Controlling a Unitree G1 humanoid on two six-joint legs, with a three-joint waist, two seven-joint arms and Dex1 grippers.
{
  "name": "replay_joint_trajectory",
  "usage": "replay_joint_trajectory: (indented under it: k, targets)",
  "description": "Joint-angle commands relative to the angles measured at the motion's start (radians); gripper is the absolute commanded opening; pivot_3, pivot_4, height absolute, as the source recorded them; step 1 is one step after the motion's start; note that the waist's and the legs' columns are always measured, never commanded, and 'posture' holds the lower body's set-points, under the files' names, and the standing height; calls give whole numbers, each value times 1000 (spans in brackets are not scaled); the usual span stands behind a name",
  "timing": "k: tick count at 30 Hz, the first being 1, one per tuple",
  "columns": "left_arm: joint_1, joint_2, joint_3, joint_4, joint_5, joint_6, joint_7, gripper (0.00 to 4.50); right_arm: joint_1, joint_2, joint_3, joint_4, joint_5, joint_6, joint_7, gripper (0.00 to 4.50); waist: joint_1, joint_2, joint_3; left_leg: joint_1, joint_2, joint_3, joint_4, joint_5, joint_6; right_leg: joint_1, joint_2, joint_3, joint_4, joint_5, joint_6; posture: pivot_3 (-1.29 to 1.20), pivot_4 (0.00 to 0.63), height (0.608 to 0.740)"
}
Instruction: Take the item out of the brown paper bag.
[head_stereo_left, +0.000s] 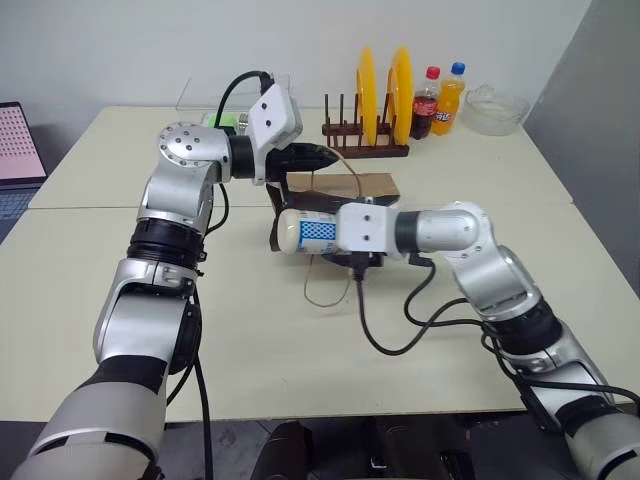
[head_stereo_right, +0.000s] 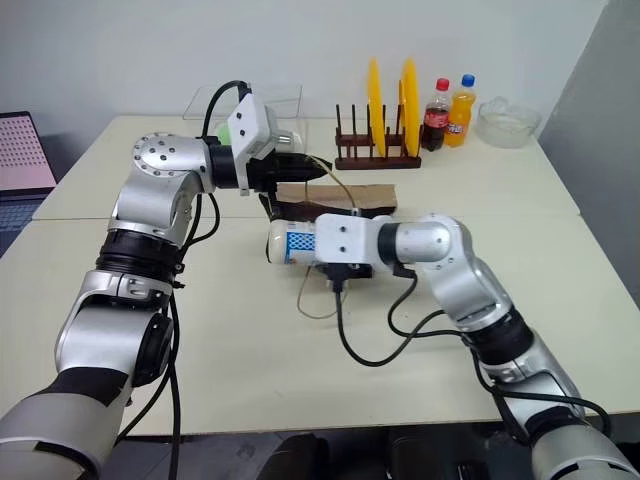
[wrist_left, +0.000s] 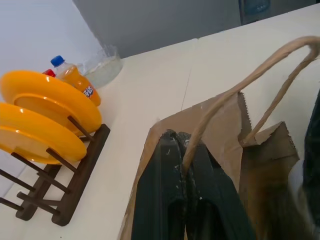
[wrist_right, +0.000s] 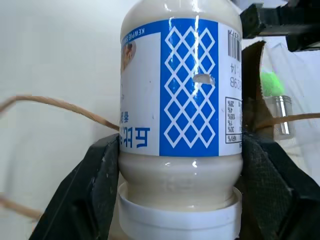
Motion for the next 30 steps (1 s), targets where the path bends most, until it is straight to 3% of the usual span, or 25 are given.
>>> replay_joint_trajectory:
  k: [1,5,10,16,21,30]
  targets:
    - [-38,-10,1,14,8,-35,5,0,-2,-29,-132,-114,131,49,15,3090,0,0,0,0,0,0,0,0,0,0,0,0,0,0,0,0,150,740]
    - [-44,-21,2,41,13,-55,5,0,12,-72,-249,-195,262,160,9,3090,-1,0,0,0,0,0,0,0,0,0,0,0,0,0,0,0,150,740]
    - [-36,-25,4,50,14,-71,4,0,35,-204,-402,-246,350,276,-9,3090,3,0,0,0,0,0,0,0,0,0,0,0,0,0,0,0,150,740]
    - [-10,-20,9,17,8,-66,3,0,100,-408,-493,-147,304,222,-37,3090,5,0,0,0,0,0,0,0,0,1,0,0,0,0,0,0,150,740]
    - [2,-24,9,-14,4,-53,9,0,158,-525,-360,114,131,-28,-64,3090,1,0,0,2,0,3,0,0,1,1,0,2,0,0,1,0,150,740]
    - [10,-30,15,-54,-4,-32,26,0,-24,-395,-140,687,-29,-309,-93,3090,-4,0,1,3,2,8,-1,0,0,1,1,5,0,0,0,0,150,740]
